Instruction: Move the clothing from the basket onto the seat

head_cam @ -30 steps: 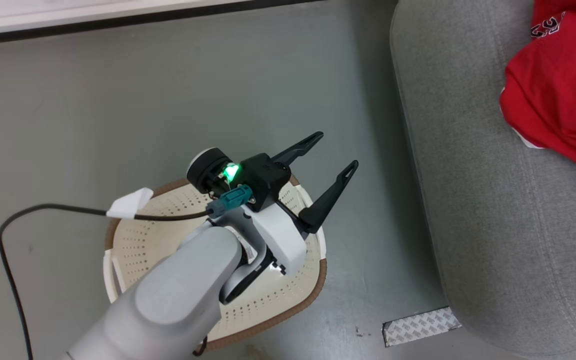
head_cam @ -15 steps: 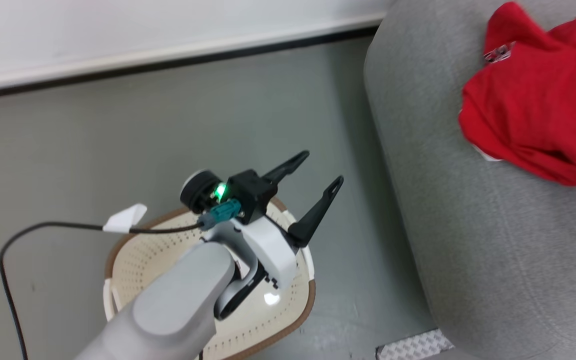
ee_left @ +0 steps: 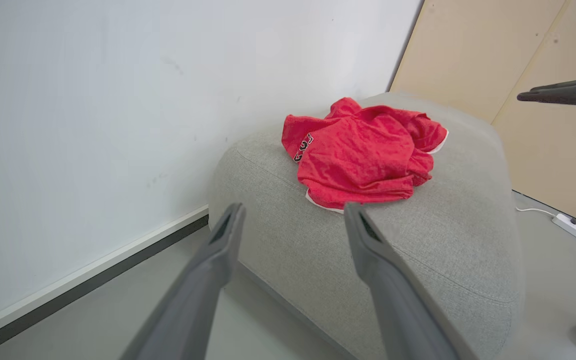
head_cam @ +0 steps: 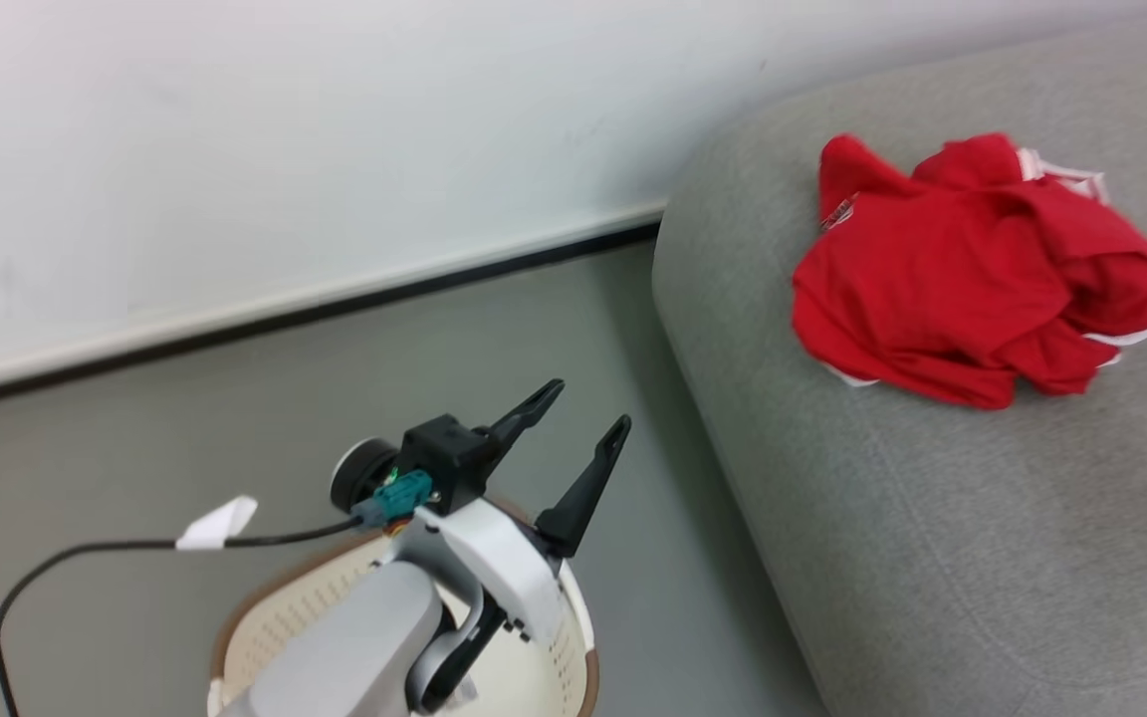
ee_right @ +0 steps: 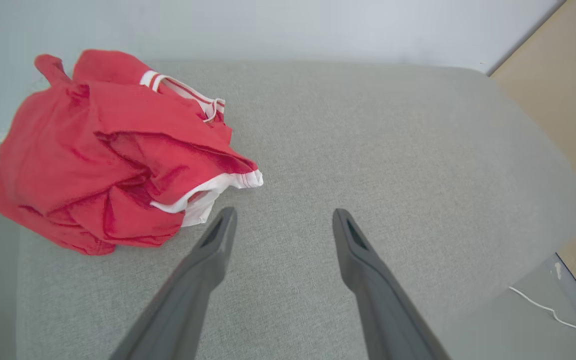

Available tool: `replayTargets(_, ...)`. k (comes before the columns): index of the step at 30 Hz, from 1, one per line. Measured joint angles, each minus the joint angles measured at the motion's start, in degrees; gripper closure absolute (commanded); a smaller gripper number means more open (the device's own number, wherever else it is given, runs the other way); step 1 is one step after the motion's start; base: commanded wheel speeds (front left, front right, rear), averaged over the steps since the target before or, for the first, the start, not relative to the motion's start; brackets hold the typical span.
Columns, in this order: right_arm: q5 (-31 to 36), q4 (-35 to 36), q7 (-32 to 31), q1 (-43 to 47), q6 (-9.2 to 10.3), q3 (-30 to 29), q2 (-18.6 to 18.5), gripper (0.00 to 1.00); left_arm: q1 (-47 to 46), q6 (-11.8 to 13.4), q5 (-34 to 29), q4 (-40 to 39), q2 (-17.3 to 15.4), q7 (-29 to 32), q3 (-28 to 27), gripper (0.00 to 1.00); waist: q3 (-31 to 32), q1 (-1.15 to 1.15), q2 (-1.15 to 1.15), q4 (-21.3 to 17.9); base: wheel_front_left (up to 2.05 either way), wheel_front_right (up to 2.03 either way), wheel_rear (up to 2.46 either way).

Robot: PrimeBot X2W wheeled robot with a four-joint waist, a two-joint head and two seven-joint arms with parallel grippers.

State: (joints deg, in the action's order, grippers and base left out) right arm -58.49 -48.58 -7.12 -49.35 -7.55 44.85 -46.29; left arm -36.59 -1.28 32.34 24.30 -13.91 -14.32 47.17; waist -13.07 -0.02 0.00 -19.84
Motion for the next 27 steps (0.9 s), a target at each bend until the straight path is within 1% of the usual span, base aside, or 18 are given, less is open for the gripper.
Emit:
replayTargets(6, 2.19, 6.23, 6.79, -0.57, 0.00, 1.07, -2.38, 0.00, 3.73, 2.20, -0.03, -1.19, -0.80, -0.46, -1.72, 0.00, 5.25, 0.00, 0.00, -0.99, 0.00, 0.00, 0.00)
replayTargets(12, 3.01, 13.61, 12.10, -0.27, 0.00, 0.23, -2.24, 0.00, 7.36, 3.72, 1.08, -3.67, -1.75, -0.76, -4.64, 0.00, 9.44, 0.00, 0.00, -0.13, 0.00, 0.00, 0.00)
replayTargets(15, 0.62, 18.25, 15.78, 1.04, 0.00, -2.12, -0.21, 0.00, 9.21, 4.42, 1.64, -4.89, -2.68, -0.82, -6.47, 0.00, 10.66, 0.00, 0.00, 1.34, 0.00, 0.00, 0.00)
replayTargets(18, 0.62, 22.27, 17.93, 2.64, 0.00, -2.90, 1.44, 0.00, 10.98, 5.49, 2.05, -6.14, -3.93, -0.82, -8.99, 0.00, 11.55, 0.01, 0.00, 3.19, 0.00, 0.00, 0.00)
replayTargets(22, 2.21, 25.61, 19.11, 4.73, 0.00, -4.12, 2.96, 0.00, 12.89, 7.28, 2.54, -7.97, -5.58, -0.82, -12.89, 0.00, 12.67, 0.01, 0.00, 6.01, 0.00, 0.00, 0.00)
replayTargets(27, 5.78, 27.58, 20.15, 8.64, 0.00, -6.31, 5.59, 0.00, 16.21, 8.54, 3.07, -8.58, -7.35, -0.82, -16.29, 0.00, 14.03, 0.01, 0.00, 9.81, 0.00, 0.00, 0.00)
